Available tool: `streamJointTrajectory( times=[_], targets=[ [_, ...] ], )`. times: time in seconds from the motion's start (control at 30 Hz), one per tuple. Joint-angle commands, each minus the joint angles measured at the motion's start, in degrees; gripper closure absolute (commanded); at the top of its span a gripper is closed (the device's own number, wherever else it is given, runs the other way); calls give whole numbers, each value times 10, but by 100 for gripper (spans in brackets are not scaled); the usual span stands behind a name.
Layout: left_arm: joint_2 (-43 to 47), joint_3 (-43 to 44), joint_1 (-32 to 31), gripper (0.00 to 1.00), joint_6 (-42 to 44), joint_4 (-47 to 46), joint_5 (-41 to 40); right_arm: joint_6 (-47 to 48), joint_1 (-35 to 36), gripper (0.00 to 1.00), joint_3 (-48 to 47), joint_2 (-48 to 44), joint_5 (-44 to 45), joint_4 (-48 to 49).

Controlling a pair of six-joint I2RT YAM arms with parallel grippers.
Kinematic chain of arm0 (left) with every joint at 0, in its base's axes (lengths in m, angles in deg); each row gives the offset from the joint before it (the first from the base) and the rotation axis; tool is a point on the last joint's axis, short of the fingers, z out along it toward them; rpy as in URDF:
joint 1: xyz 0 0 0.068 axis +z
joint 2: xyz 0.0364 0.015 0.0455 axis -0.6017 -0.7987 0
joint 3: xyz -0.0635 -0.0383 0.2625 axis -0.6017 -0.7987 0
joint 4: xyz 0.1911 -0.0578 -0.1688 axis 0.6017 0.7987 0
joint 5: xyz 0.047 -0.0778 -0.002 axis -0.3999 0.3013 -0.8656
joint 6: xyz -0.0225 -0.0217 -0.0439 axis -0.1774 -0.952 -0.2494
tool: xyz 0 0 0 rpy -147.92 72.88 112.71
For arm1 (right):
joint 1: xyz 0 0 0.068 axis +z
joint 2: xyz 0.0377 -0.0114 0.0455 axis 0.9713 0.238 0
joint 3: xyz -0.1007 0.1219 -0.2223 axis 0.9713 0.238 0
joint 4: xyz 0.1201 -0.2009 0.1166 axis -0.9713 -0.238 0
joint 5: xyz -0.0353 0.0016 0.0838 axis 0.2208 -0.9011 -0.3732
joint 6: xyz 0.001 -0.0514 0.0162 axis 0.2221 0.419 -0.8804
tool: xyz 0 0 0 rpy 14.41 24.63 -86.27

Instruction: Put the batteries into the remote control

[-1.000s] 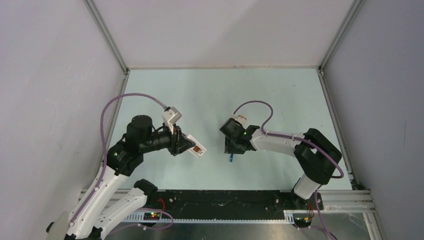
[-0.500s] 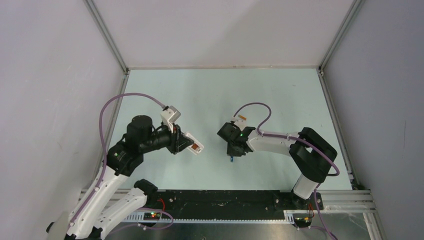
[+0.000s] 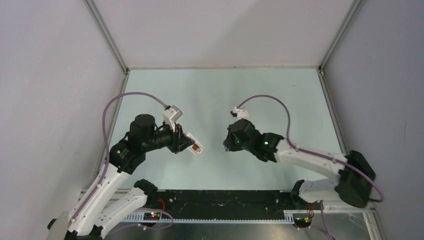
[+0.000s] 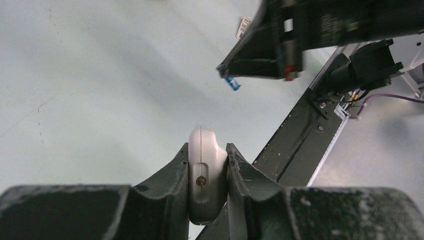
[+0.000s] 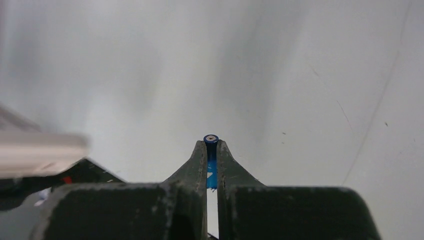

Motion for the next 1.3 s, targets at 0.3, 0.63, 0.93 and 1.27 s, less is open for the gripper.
streamJointTrajectory(
  times=[0.3, 0.63, 0.93, 1.27],
  targets=[
    [-61, 43, 0, 100, -87, -20, 86, 199, 21, 96, 117, -311, -129, 255],
    [-100, 59, 0, 100, -121, -20, 144, 237, 34, 93, 118, -337, -211, 317],
    [-106, 56, 0, 100, -119, -20, 143, 248, 46, 93, 118, -340, -224, 345],
    [-104, 61, 0, 100, -111, -20, 150, 332, 77, 91, 124, -335, -274, 360]
  ],
)
